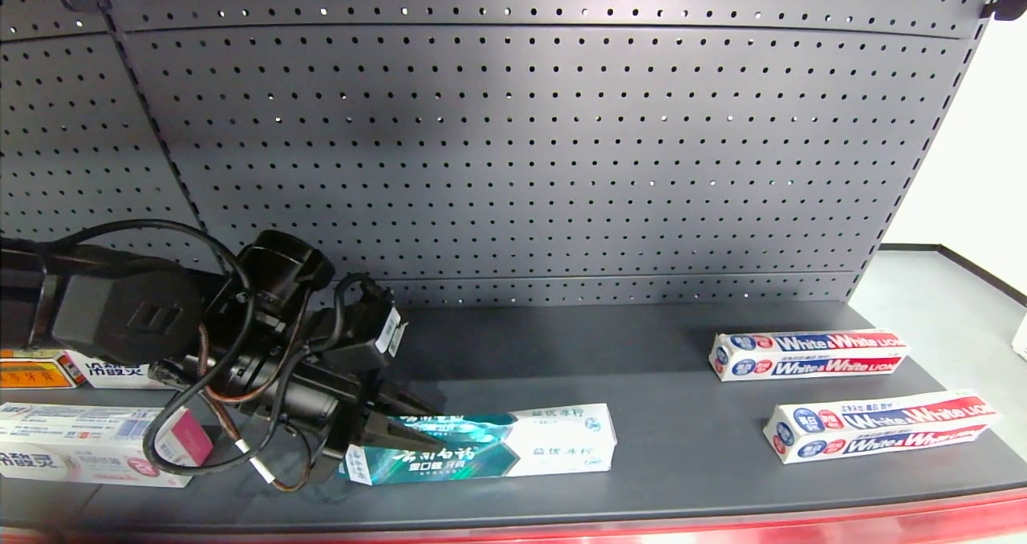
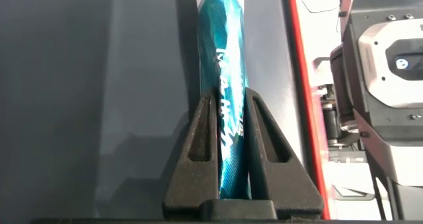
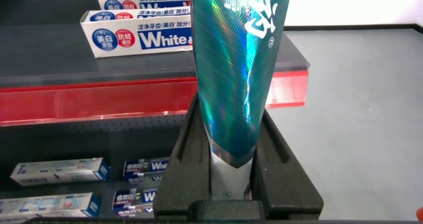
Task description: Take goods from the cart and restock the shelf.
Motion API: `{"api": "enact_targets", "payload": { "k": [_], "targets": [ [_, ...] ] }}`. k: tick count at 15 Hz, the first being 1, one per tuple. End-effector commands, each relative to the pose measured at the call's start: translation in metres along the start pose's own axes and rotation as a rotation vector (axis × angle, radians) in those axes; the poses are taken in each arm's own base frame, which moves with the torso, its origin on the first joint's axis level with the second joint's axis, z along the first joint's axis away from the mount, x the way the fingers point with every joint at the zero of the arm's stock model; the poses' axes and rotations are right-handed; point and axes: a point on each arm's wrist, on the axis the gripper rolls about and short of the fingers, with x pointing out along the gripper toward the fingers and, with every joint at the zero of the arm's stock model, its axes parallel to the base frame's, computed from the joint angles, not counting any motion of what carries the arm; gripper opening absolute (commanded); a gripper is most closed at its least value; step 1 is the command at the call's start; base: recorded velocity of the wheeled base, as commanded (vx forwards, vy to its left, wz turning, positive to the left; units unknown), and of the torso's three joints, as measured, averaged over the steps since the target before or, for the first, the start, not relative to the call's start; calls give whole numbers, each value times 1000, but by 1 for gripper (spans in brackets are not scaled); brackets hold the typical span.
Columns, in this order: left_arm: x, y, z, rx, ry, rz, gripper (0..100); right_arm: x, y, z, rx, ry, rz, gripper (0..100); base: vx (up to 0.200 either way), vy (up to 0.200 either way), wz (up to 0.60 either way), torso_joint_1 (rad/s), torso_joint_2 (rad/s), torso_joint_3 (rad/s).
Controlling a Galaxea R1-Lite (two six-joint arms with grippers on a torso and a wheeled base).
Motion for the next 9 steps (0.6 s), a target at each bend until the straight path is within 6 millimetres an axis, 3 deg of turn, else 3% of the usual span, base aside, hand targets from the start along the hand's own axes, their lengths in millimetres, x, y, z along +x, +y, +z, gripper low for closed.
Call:
{"api": "enact_targets", "payload": {
  "k": [1,9],
  "targets": [
    [0,-4,3,9,-2,-7,0,0,0,0,1,0,0,0,0,0,0,0,0,0],
    [-4,-17,5,11,-3,-11,0,0,0,0,-1,0,0,0,0,0,0,0,0,0]
  ]
}}
